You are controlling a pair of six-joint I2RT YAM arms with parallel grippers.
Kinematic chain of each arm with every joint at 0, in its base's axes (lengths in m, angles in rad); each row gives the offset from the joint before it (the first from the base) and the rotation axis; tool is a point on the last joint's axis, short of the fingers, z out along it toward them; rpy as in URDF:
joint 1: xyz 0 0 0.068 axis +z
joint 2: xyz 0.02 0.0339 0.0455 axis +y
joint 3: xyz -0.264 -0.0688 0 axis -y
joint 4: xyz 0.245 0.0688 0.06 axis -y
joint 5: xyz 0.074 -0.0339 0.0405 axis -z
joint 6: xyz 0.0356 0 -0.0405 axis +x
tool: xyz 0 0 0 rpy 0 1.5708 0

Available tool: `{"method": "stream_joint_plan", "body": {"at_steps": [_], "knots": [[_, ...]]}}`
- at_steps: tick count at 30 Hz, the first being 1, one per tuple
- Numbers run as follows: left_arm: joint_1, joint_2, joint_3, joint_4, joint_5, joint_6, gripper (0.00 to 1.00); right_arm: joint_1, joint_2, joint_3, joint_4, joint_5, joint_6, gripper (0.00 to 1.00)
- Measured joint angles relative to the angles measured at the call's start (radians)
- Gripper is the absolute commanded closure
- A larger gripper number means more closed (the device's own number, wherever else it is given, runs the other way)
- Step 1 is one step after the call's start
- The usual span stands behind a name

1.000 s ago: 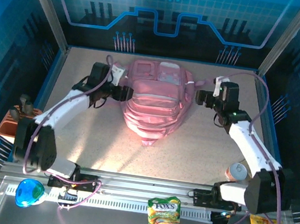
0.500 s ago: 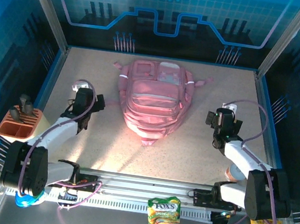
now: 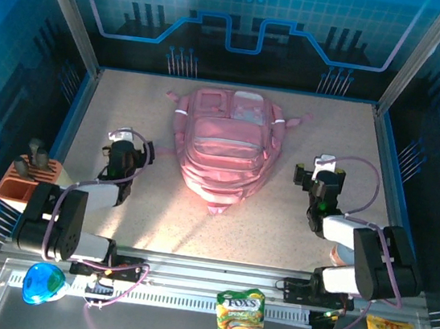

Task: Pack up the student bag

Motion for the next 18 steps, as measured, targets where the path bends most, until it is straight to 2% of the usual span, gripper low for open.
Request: {"method": "stream_joint_plan", "body": {"at_steps": [7,12,18], "knots": [[0.003,0.127,-0.008,0.200,0.134,0.063,0.01,0.000,0.105,-0.004,0.138,-0.073,-0.041,0.00],[0.003,0.161,-0.008,0.240,0.193,0.086,0.01,0.000,0.156,-0.002,0.182,-0.091,-0.052,0.00],[0.003,0.161,-0.007,0.246,0.209,0.097,0.01,-0.018,0.158,0.019,0.169,-0.100,-0.047,0.00]]}}
